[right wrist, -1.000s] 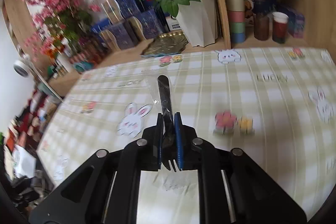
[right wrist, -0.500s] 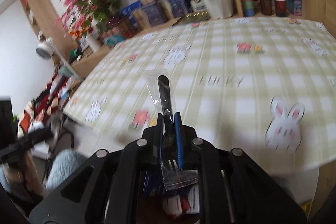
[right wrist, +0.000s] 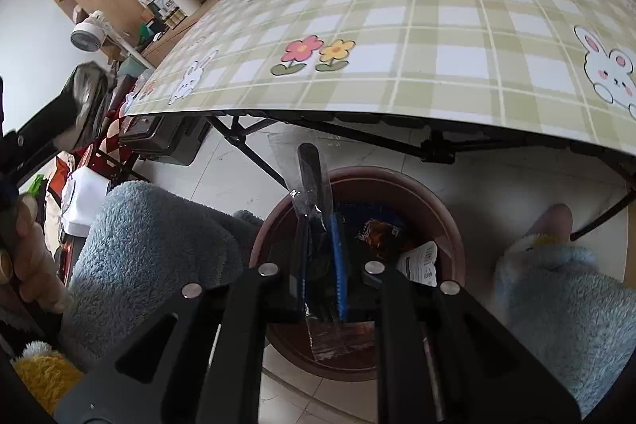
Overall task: Collect trash
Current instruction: 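Carry both items over the bin and open the right tool to drop the fork, then lower the black tissue pack into the bin and open the left tool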
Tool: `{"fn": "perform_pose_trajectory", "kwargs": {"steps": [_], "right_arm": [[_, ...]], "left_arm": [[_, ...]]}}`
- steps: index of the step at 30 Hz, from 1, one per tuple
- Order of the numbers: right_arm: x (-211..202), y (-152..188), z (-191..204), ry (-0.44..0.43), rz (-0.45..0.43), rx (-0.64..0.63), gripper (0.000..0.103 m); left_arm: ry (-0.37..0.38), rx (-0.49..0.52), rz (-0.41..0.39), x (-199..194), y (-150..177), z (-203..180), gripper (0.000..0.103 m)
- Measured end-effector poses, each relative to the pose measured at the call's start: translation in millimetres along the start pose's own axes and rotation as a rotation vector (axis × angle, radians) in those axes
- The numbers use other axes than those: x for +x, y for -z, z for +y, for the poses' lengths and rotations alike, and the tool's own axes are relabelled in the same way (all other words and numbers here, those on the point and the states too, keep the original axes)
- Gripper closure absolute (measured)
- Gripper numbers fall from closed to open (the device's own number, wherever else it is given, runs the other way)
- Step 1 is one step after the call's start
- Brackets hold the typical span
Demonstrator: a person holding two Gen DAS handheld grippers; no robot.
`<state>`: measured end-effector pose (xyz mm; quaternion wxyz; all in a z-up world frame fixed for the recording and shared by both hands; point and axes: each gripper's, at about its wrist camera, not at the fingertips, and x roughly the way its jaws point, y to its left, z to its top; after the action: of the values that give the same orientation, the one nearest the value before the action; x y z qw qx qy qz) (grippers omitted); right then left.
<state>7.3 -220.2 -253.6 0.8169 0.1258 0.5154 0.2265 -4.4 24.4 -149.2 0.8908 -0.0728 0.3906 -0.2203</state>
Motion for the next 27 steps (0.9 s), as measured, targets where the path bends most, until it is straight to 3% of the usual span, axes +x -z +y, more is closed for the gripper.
{"fn": "perform_pose_trajectory", "kwargs": {"steps": [1,3,10,15,17,27], "right_arm": [[0,-1,-2,-0.004,0.003,0.004,0.087],[1,0,-2,0.004,0.003,0.004,0.074],[-8,-7,-6,0.019,-0.044,0.012,0.065],[-39,-17,-5,0.088,-0.184,-0.01,0.017],[-50,-20,-1,0.133,-0.236,-0.048,0.01],[-89,-34,-6,0.283,-0.4,-0.061,0.006]], "left_arm": [[0.0,-0.001,0.003,1,1,0,0.053],[-0.001,0.0,0.007,3,1,1,0.053],[-0.004,0.004,0.022,9,4,2,0.053],[-0.019,0.071,0.041,17,8,-2,0.053],[-0.026,0.11,0.051,21,9,-6,0.053],[0.034,0.199,0.158,59,20,-13,0.052]]}}
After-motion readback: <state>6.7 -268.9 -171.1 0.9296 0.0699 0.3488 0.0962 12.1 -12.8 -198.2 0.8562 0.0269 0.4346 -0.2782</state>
